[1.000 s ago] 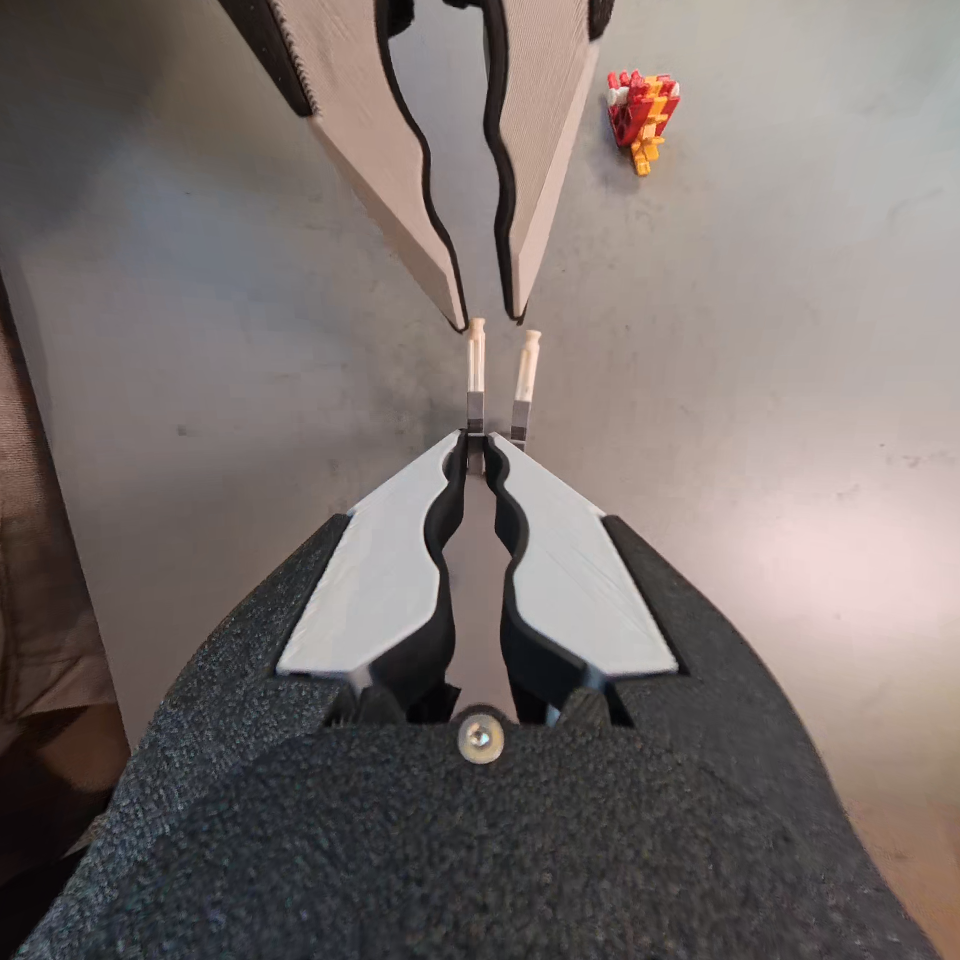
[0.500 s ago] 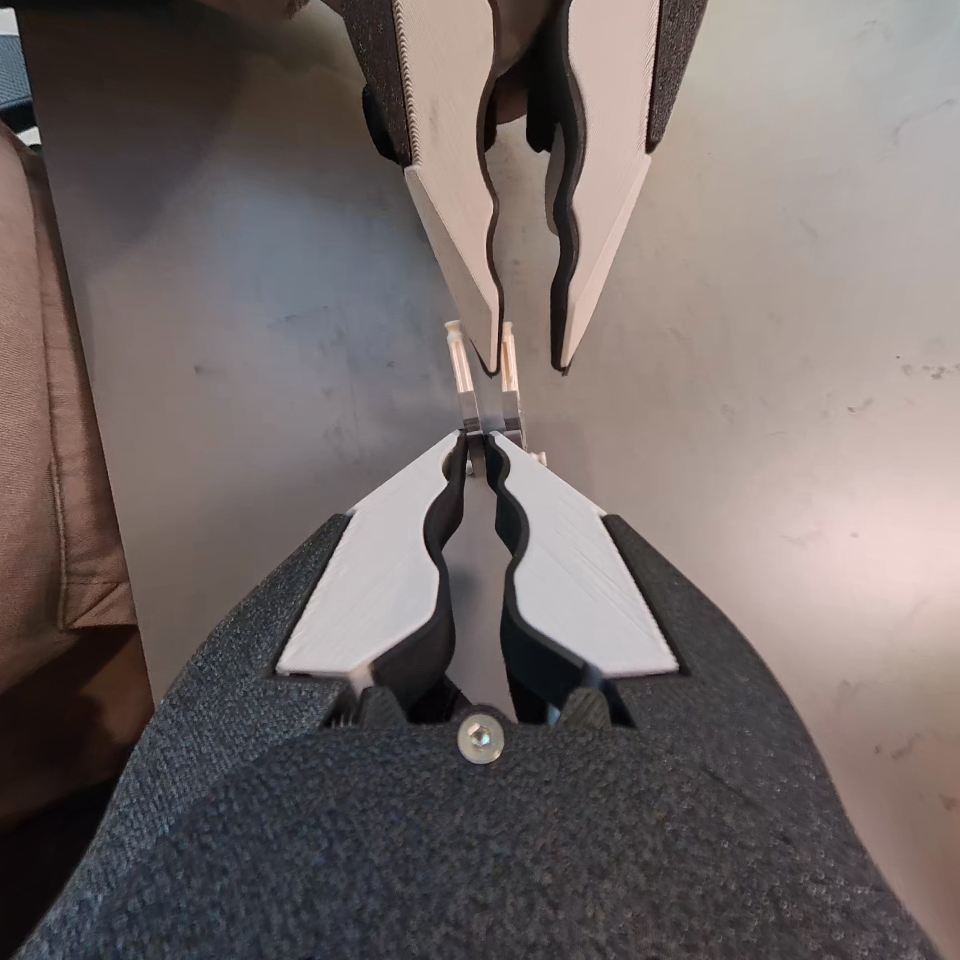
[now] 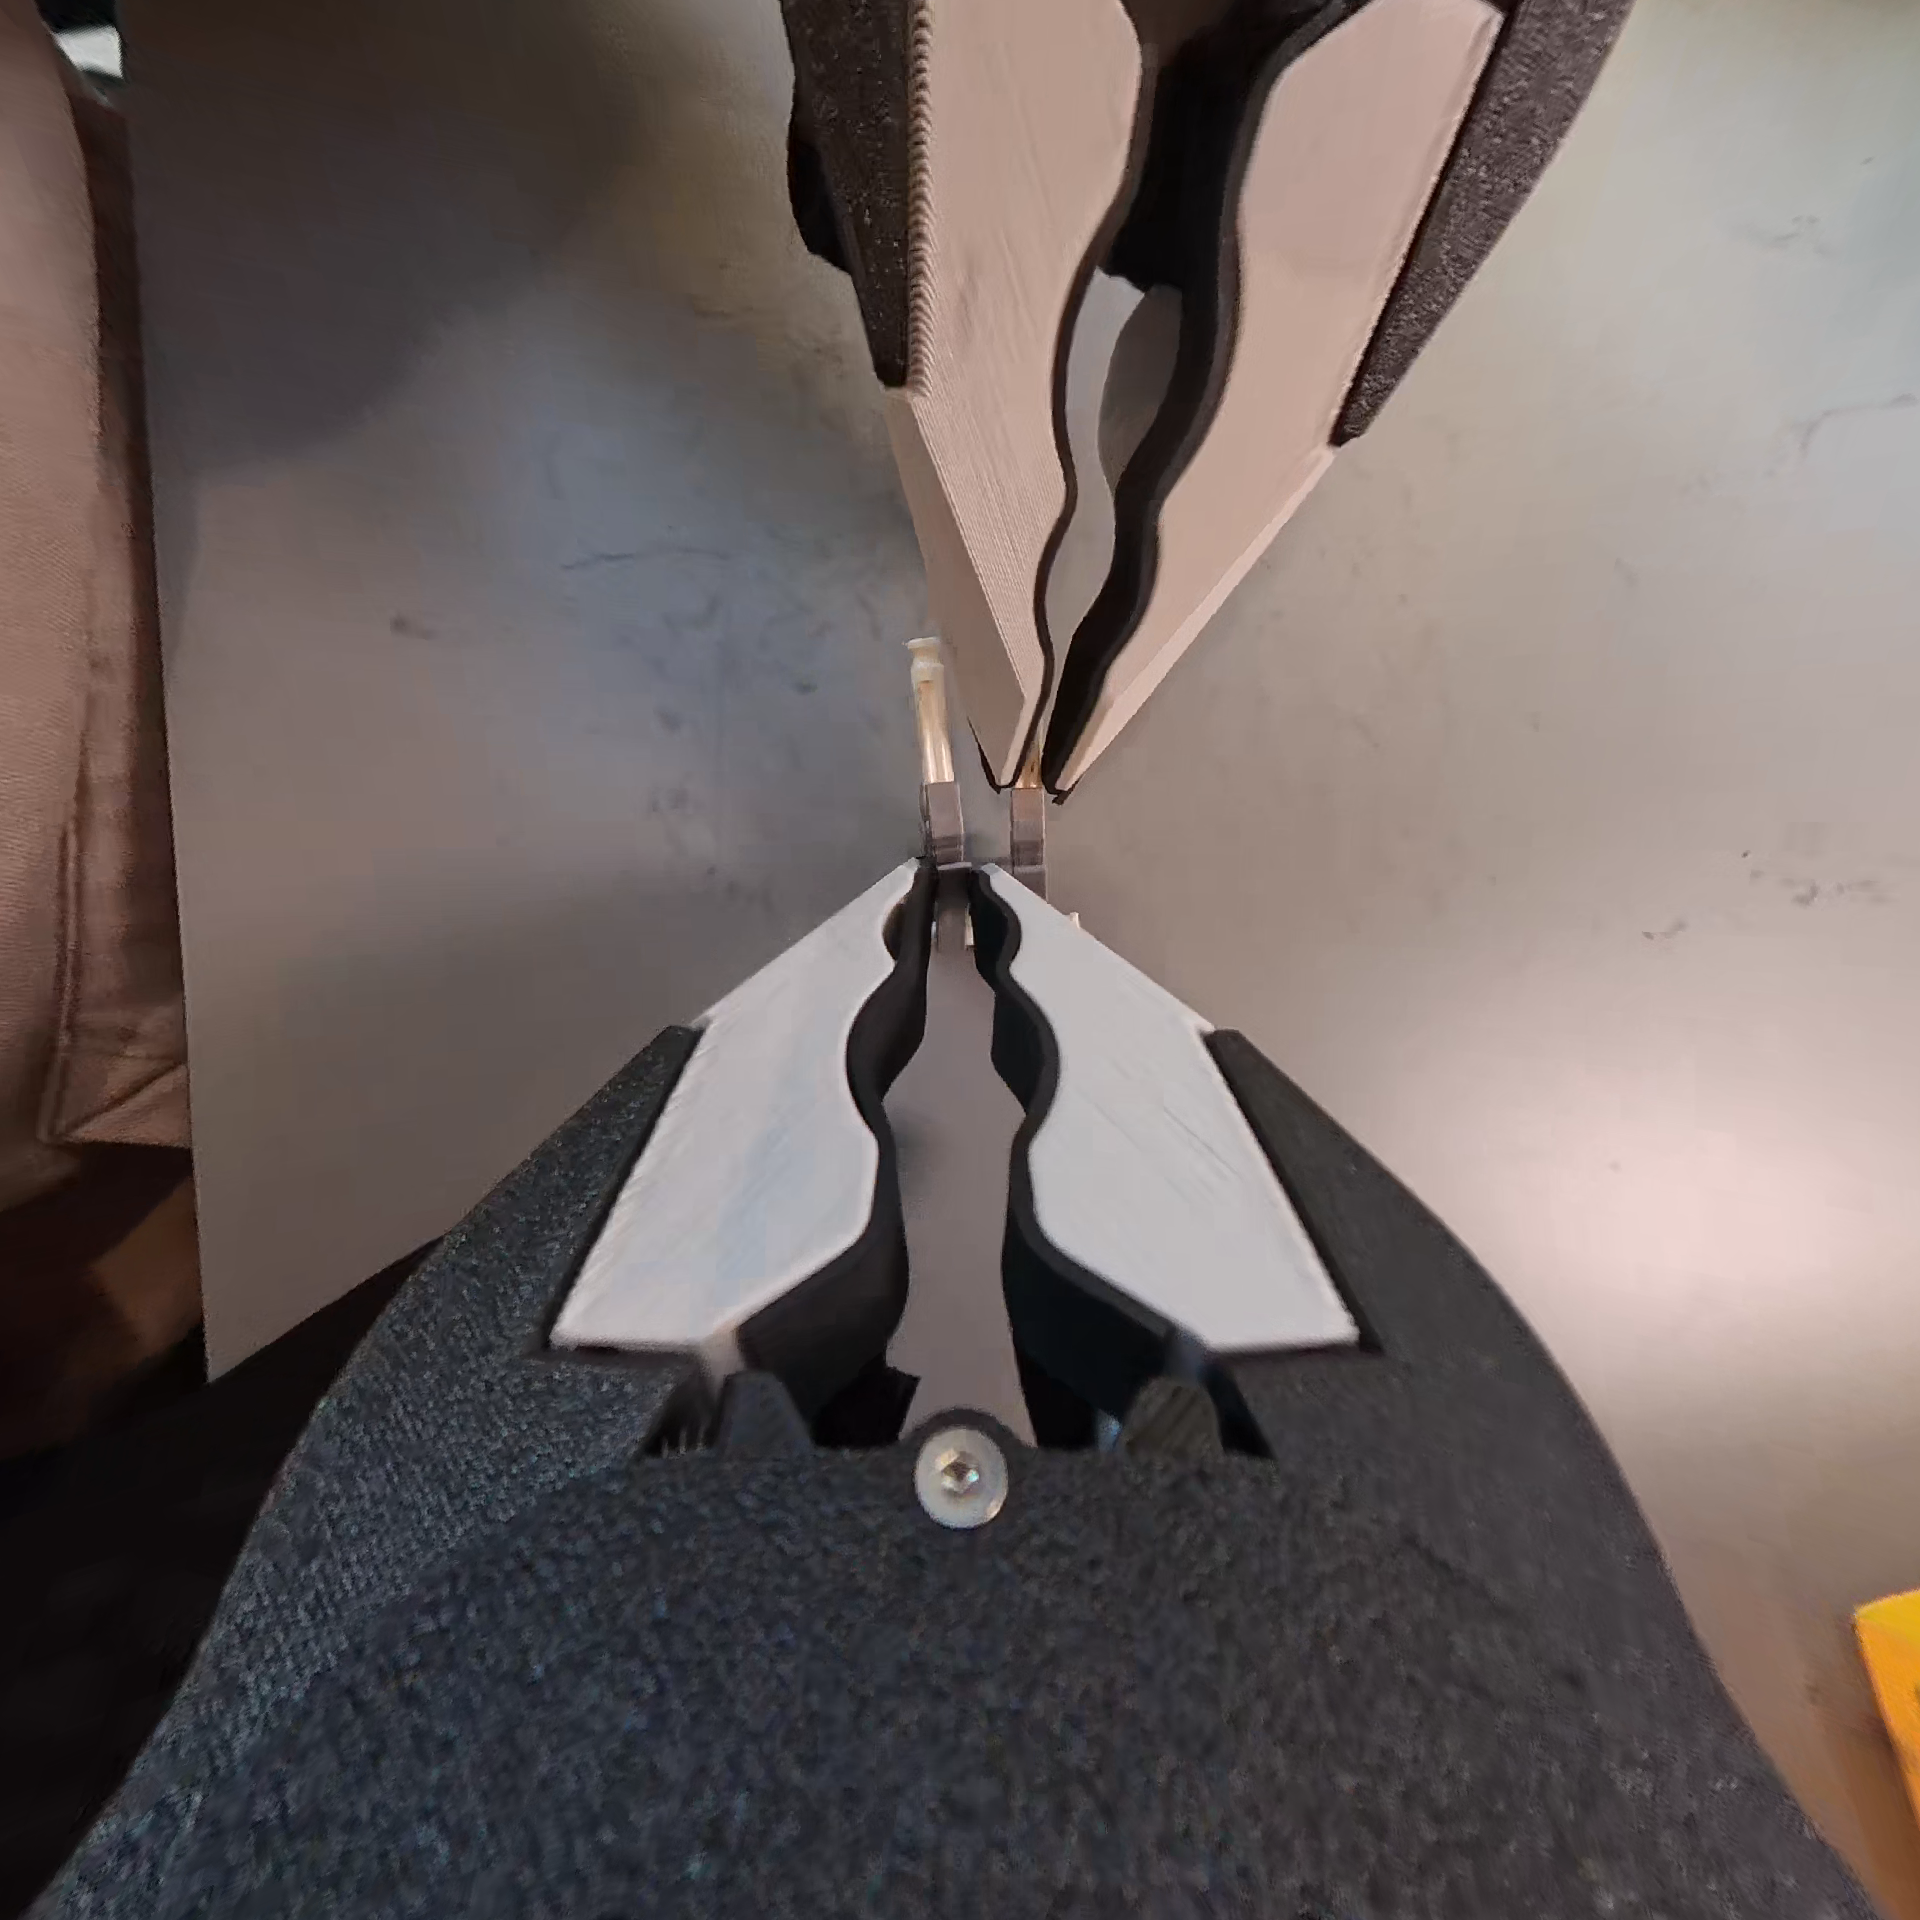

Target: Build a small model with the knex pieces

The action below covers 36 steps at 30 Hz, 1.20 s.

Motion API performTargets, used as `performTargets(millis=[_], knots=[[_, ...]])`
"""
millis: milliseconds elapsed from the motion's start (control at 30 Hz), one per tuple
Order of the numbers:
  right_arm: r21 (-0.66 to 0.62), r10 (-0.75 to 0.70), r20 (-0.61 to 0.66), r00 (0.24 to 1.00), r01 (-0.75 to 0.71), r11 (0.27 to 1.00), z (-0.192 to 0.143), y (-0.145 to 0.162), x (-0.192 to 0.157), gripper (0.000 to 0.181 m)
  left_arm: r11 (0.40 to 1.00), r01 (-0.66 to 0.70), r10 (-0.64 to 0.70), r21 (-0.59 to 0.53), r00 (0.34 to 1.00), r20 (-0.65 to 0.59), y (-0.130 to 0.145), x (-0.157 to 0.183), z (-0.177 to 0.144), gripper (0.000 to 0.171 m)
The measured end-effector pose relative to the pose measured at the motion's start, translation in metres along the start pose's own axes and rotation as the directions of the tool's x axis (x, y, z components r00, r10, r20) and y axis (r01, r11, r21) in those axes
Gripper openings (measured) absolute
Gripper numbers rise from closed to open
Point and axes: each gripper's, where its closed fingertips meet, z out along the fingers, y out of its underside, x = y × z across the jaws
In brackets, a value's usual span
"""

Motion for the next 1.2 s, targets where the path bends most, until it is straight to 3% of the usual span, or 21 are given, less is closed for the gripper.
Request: performTargets(millis=[367, 600, 800, 933, 1067, 1200], knots=[[-0.216, -0.297, -0.029, 0.955, 0.284, 0.934, -0.004, -0.004, -0.002, 0.014, 0.985, 0.093, -0.089, -0.142, 0.995, 0.036, -0.001, 0.0, 0.001, 0.004], [-0.24, -0.295, 0.001, 0.955, 0.287, 0.927, 0.0, -0.007, 0.0, 0.005, 0.97, 0.102, -0.093, -0.219, 0.994, 0.051, 0.003, 0.002, -0.001, 0.004], [-0.15, -0.196, 0.044, 0.98, 0.201, 0.968, -0.004, -0.004, 0.003, 0.004, 0.963, 0.096, -0.097, -0.252, 0.995, 0.009, 0.001, 0.006, -0.003, 0.006], [-0.051, -0.092, 0.065, 0.994, 0.096, 0.994, -0.011, 0.003, 0.009, 0.004, 0.977, 0.094, -0.114, -0.193, 0.989, -0.095, -0.013, 0.003, -0.001, 0.009], [-0.002, -0.05, 0.054, 0.997, 0.051, 0.999, -0.016, 0.008, 0.013, 0.004, 0.99, 0.141, -0.136, 0.0, 0.957, -0.256, -0.039, 0.0, -0.021, 0.014], [0.034, -0.006, 0.085, 0.996, 0.003, 0.999, -0.018, 0.012, 0.015, 0.003, 0.995, 0.055, -0.035, 0.08, 0.972, -0.23, -0.028, -0.026, -0.02, 0.014]])
